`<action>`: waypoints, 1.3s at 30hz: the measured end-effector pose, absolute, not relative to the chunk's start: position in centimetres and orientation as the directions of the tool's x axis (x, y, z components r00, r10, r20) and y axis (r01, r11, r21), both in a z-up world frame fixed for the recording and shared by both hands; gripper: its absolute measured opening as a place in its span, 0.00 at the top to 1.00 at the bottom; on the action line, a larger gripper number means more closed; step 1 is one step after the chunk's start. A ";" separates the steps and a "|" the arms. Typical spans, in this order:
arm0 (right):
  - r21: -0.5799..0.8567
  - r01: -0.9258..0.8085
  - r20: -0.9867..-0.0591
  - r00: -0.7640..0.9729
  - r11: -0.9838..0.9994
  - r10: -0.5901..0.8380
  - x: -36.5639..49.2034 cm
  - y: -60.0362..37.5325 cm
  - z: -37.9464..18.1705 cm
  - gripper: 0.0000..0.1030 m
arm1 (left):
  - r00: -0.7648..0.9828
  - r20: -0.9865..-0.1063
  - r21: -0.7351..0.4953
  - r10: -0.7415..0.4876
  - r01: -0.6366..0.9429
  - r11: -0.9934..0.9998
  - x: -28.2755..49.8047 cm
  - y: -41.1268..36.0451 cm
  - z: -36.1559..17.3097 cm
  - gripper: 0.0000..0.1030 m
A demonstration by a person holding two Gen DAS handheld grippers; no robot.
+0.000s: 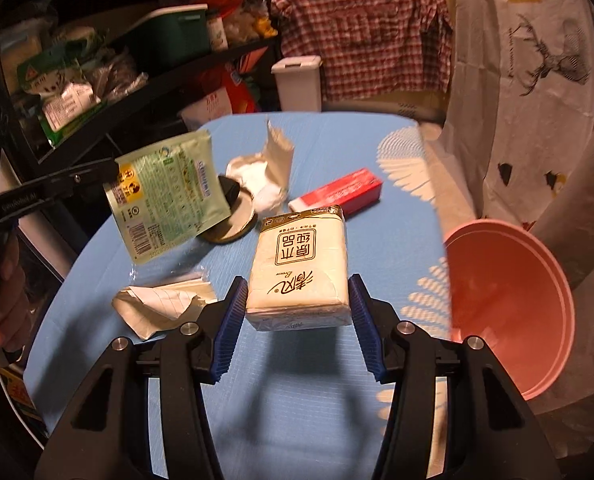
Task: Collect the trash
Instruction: 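Carry the tissue pack and wrapper over the pink bin with both tools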
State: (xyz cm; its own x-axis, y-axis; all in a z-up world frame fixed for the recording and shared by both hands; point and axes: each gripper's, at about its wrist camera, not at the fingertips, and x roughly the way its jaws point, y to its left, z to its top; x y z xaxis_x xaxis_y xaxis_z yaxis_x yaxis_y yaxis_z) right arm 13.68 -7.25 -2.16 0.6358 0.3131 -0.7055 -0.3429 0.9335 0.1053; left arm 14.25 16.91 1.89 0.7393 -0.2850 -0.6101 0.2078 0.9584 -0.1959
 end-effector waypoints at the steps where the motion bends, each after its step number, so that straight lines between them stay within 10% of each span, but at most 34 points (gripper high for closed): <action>1: 0.103 -0.341 -0.701 0.641 0.934 0.312 13.6 -7.7 -1.8 0.50 | 0.744 -0.607 -0.195 -0.281 0.203 0.960 14.1 16.9 2.1 0.99; 39: 0.101 -0.217 -0.538 0.809 0.971 0.237 12.4 -22.3 2.8 0.50 | 0.826 -0.545 -0.063 -0.146 0.133 0.989 11.5 10.6 6.0 0.99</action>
